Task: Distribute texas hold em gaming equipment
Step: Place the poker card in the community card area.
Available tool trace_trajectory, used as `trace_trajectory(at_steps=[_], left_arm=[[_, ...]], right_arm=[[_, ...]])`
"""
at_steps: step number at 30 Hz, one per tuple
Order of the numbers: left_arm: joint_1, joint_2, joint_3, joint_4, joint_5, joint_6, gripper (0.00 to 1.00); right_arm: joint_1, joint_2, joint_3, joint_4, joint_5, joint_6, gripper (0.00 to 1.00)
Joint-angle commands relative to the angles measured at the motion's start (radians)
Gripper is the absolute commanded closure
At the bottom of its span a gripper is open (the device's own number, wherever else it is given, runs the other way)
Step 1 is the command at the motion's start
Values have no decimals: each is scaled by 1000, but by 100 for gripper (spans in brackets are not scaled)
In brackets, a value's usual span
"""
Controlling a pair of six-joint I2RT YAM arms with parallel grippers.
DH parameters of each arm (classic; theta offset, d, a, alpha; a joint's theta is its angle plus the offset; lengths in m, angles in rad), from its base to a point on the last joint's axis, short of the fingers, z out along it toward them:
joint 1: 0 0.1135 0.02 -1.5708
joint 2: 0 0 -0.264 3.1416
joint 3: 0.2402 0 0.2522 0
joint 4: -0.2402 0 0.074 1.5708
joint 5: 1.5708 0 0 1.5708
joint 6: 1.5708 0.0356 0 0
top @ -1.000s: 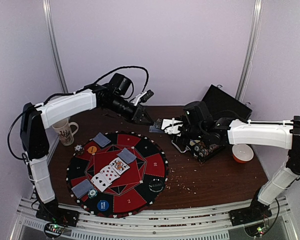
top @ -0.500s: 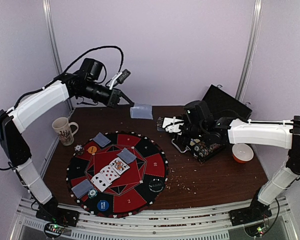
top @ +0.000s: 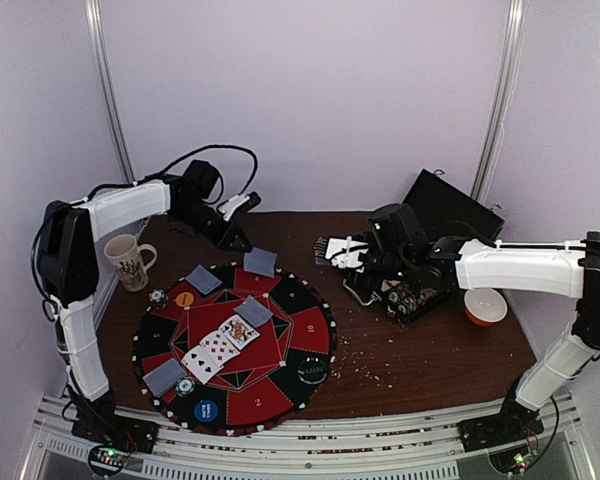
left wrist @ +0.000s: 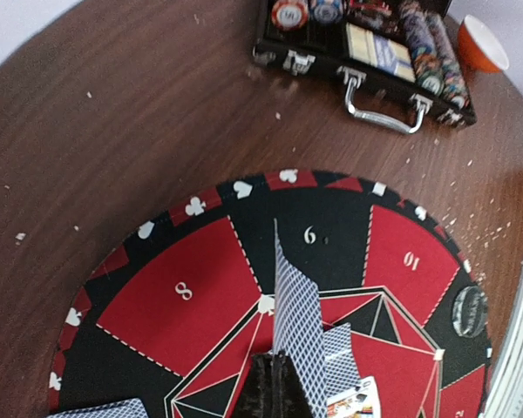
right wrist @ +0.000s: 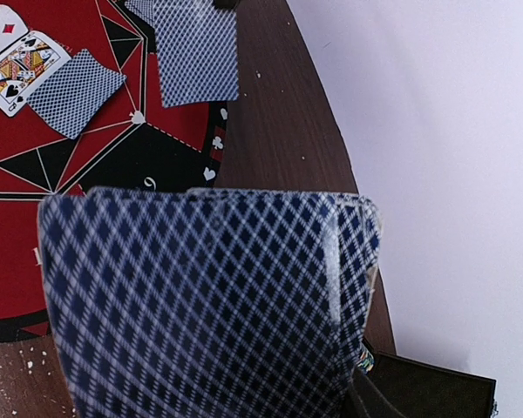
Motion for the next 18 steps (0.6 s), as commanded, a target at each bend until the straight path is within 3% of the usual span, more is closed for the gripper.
trace_trajectory(at_steps=[1,8,18], left_arm=[[-50,88,11,5,-54,194,100],[-79,254,109,6,-112,277,100],[-96,318,108,43,-233,352,100]], right_arm=[[-5,-18,-14,12,14,16,58],[-6,-17,-9,6,12,48,58],[-5,-25,-9,-2,15,54,57]])
